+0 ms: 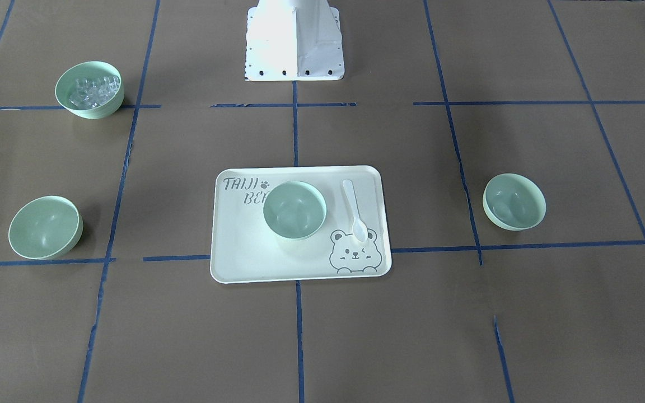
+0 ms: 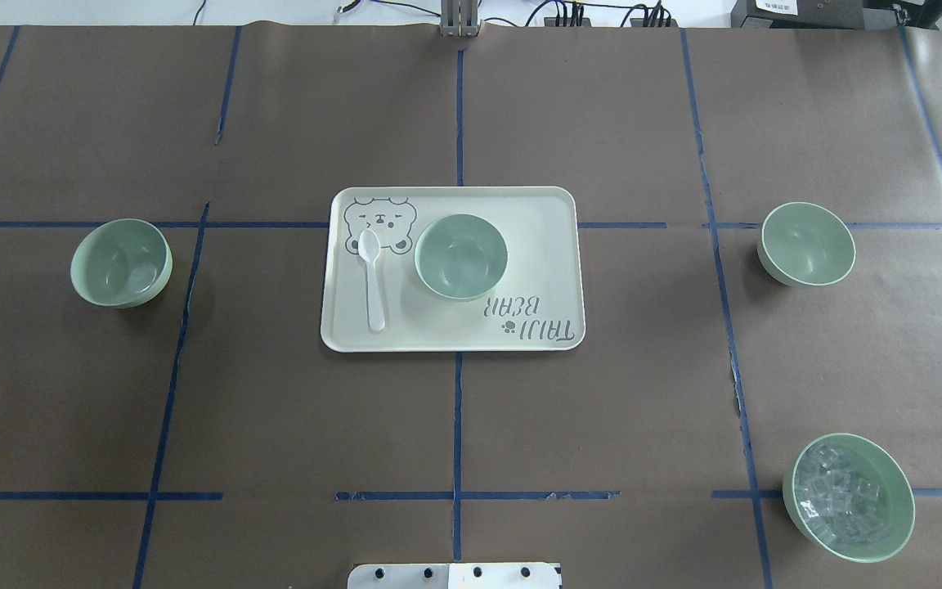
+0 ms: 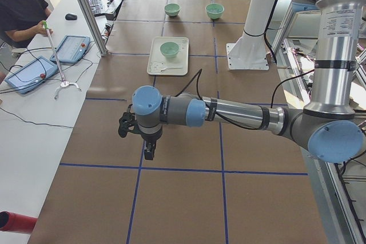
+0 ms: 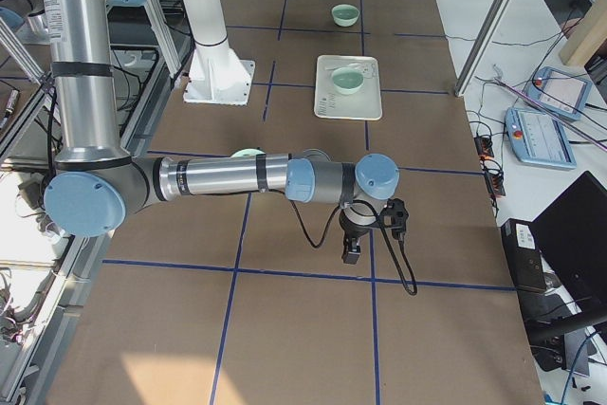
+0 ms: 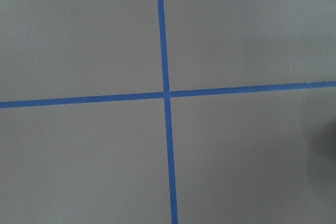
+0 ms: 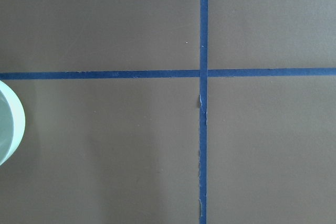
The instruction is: Stack green bowls together
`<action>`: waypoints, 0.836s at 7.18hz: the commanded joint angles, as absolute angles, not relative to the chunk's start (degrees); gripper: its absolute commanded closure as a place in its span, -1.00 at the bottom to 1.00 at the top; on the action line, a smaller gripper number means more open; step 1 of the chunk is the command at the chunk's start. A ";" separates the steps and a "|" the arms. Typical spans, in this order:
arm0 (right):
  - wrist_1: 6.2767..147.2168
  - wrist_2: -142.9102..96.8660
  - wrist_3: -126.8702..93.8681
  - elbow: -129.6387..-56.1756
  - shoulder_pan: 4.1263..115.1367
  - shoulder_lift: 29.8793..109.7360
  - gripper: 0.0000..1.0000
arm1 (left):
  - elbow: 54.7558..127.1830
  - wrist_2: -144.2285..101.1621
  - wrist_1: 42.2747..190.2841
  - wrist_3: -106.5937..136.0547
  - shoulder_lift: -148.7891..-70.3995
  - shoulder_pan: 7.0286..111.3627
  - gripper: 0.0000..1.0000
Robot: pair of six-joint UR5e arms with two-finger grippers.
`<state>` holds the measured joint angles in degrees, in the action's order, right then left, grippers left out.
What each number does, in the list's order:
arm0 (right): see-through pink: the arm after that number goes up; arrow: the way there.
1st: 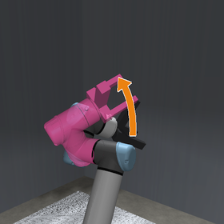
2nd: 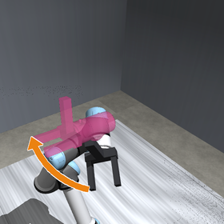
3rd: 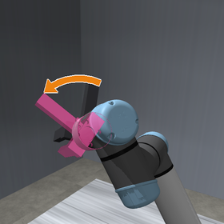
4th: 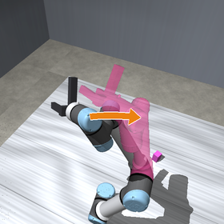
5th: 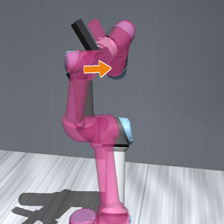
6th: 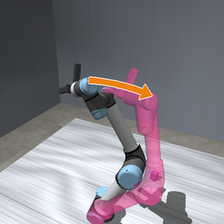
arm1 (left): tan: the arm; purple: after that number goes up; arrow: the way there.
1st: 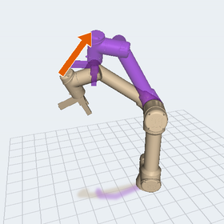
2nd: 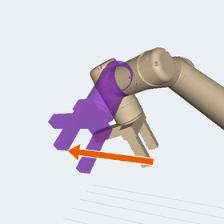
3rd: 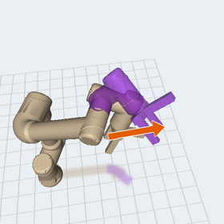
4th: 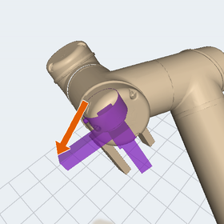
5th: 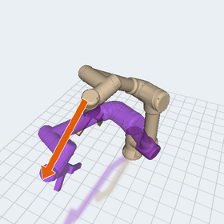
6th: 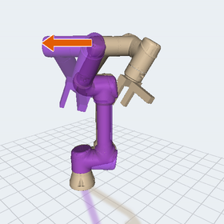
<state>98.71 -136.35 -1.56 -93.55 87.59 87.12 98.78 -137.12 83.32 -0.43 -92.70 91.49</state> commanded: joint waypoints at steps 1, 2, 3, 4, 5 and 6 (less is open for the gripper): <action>98.61 -136.06 -1.32 -94.13 88.07 86.40 -1.00 | 103.76 -135.19 77.80 -0.96 -95.53 91.84 -1.00; 97.92 -136.23 -0.62 -94.30 87.72 86.22 -1.00 | 102.32 -134.04 77.61 -0.79 -95.89 91.67 -1.00; 94.26 -136.40 -1.14 -93.61 87.54 87.35 -1.00 | 103.00 -134.29 78.13 -0.44 -95.89 91.58 -1.00; 89.69 -137.80 -1.23 -93.34 87.37 89.19 -1.00 | 103.18 -134.56 78.74 -0.96 -94.76 91.58 -1.00; 86.43 -139.90 -1.58 -92.64 82.84 89.38 -1.00 | 103.27 -137.52 79.10 -1.05 -94.66 91.23 -1.00; 82.57 -139.83 -5.50 -92.81 76.27 88.60 -1.00 | 102.84 -139.81 84.32 -0.71 -94.57 86.36 -1.00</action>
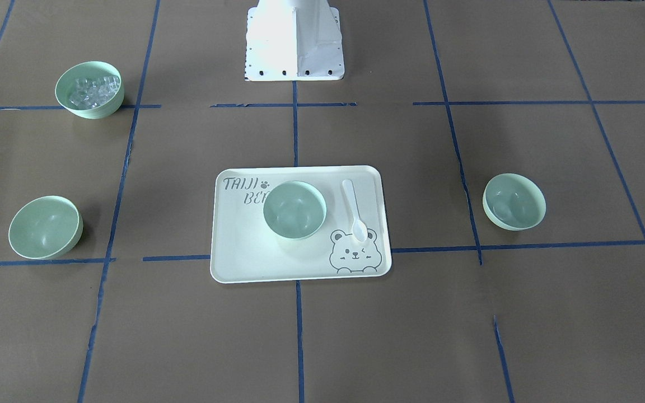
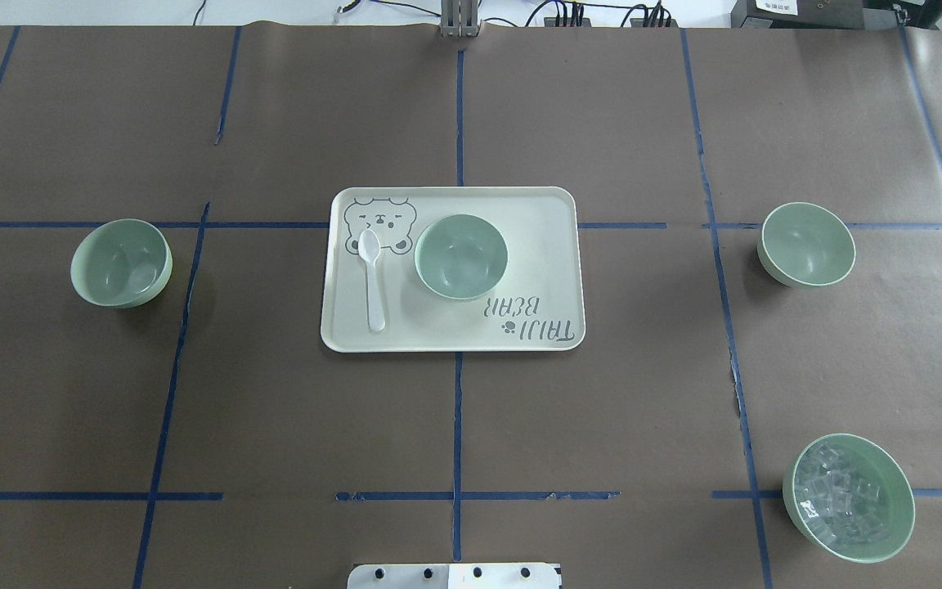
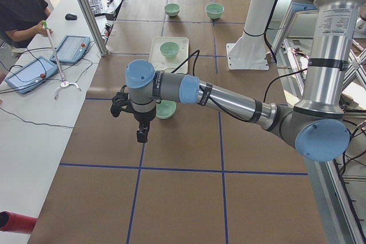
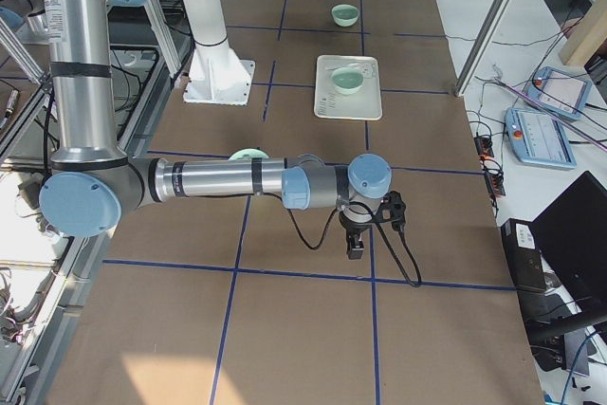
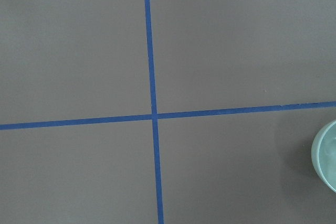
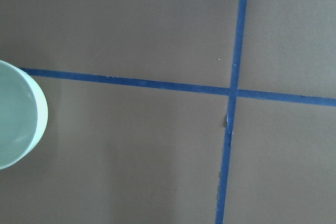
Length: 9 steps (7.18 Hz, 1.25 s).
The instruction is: Stack green bowls together
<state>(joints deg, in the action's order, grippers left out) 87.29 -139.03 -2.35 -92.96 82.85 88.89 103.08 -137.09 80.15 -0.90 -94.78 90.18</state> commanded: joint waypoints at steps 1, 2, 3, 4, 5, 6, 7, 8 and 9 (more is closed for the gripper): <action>74.26 -138.35 -18.41 -92.55 70.46 86.85 -1.00 | 102.83 -139.92 88.99 0.08 -94.22 83.18 -1.00; 65.91 -134.25 -28.29 -91.85 67.09 86.75 -1.00 | 103.18 -140.01 89.21 0.52 -94.04 83.14 -1.00; 60.35 -129.77 -37.44 -90.54 63.23 86.14 -1.00 | 103.18 -139.92 89.30 1.40 -94.13 82.88 -1.00; 59.08 -128.33 -43.18 -88.27 61.54 84.57 -1.00 | 103.27 -139.92 89.38 1.41 -94.13 82.88 -1.00; 58.89 -128.32 -43.59 -86.50 61.18 84.12 -0.98 | 103.45 -139.92 89.38 1.41 -94.13 82.88 -1.00; 58.80 -128.32 -43.68 -85.18 61.08 84.02 -0.88 | 103.53 -139.92 89.38 1.49 -94.22 82.88 -1.00; 58.80 -128.23 -43.68 -84.47 60.04 83.85 -0.46 | 103.62 -139.92 89.38 1.49 -94.22 82.88 -1.00; 58.89 -128.15 -43.86 -84.11 59.59 82.63 0.92 | 103.71 -139.92 89.38 1.41 -94.13 82.88 -1.00; 58.80 -128.06 -43.86 -84.11 59.50 82.27 1.00 | 104.06 -139.83 89.38 1.41 -94.13 82.88 -1.00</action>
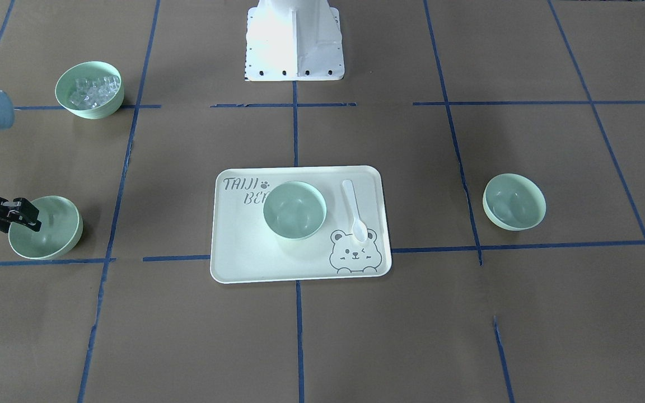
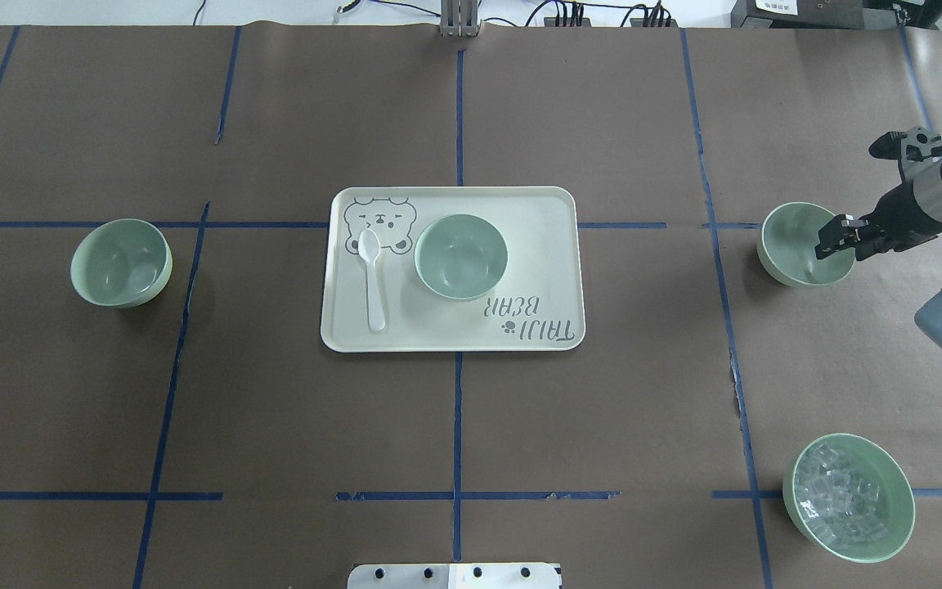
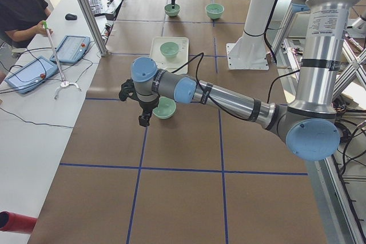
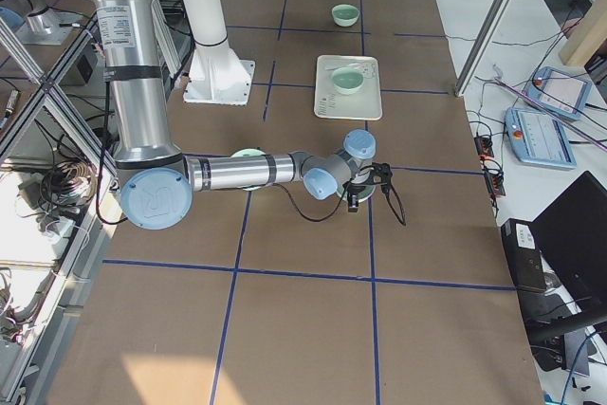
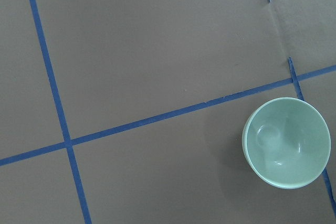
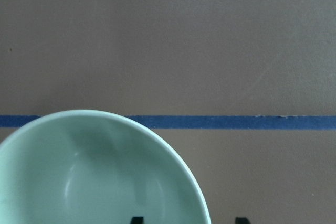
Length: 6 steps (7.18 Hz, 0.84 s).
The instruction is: Stack green bowls together
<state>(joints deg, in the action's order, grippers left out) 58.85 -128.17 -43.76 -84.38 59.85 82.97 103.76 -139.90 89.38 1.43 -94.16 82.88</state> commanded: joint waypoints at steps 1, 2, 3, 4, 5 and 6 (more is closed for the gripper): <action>58.80 -128.75 -43.68 -84.72 59.59 82.53 1.00 | 104.15 -139.83 89.38 1.41 -94.13 82.88 -1.00; 59.32 -128.93 -43.86 -86.99 59.59 82.18 1.00 | 104.41 -139.66 89.38 1.41 -94.13 82.88 -1.00; 62.55 -129.11 -48.99 -92.06 59.50 80.87 1.00 | 104.68 -139.66 89.30 1.41 -94.13 82.88 -1.00; 68.67 -130.16 -58.79 -95.68 58.81 73.46 1.00 | 105.37 -139.66 89.30 1.41 -94.04 82.88 -1.00; 70.82 -129.73 -65.76 -98.32 54.01 69.39 1.00 | 105.47 -139.66 89.30 1.41 -93.96 82.97 -1.00; 70.93 -128.60 -73.83 -98.09 49.09 64.13 1.00 | 104.95 -139.75 89.21 1.49 -93.96 82.88 -1.00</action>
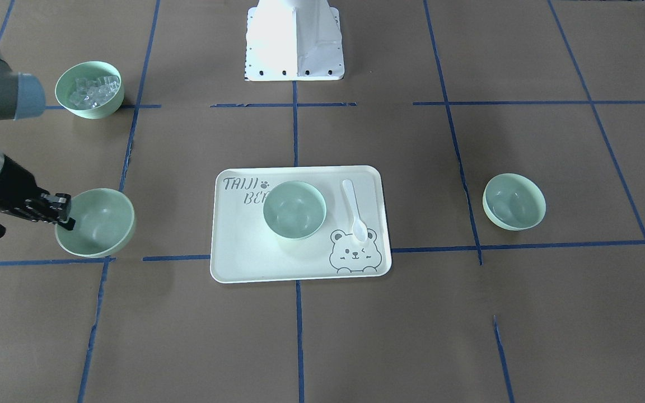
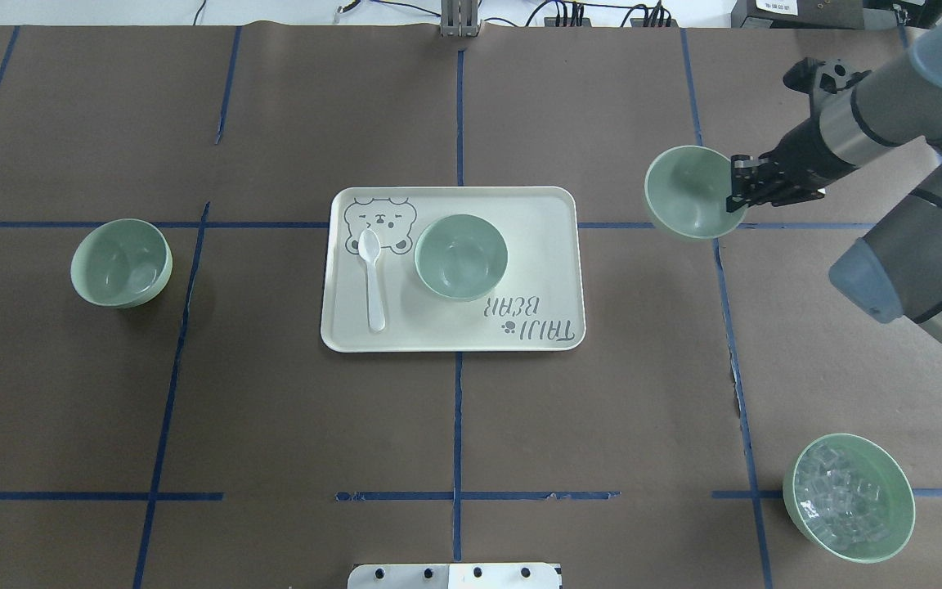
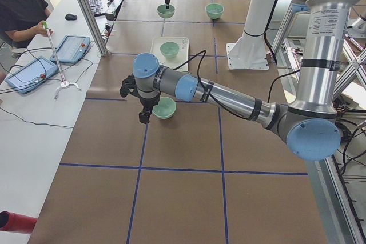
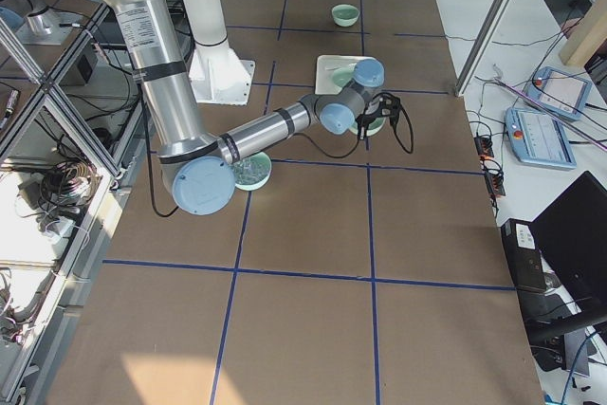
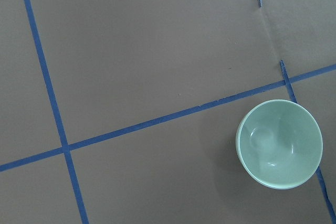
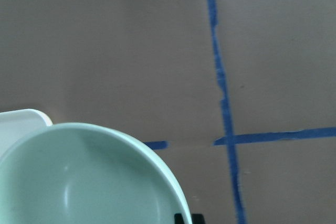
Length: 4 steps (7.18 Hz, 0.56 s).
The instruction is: Stack green bowls together
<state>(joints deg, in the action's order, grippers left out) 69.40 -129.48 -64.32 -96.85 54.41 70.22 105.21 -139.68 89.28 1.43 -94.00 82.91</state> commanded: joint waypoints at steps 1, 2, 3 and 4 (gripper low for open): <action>71.10 -125.10 -81.40 -97.56 44.00 59.29 1.00 | 104.77 -139.83 89.12 1.58 -94.04 82.88 -1.00; 71.19 -120.11 -85.13 -95.99 40.12 55.50 1.00 | 104.68 -139.83 89.21 1.58 -94.04 82.88 -1.00; 71.19 -117.27 -87.60 -92.84 37.73 51.80 1.00 | 104.68 -139.83 89.21 1.58 -94.04 82.88 -1.00; 71.19 -117.16 -86.67 -91.25 37.71 50.46 1.00 | 104.85 -139.92 89.21 1.58 -94.04 82.88 -1.00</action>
<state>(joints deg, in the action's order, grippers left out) 71.16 -118.73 -85.90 -93.56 39.06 53.19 104.75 -139.85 89.20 1.58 -94.04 82.88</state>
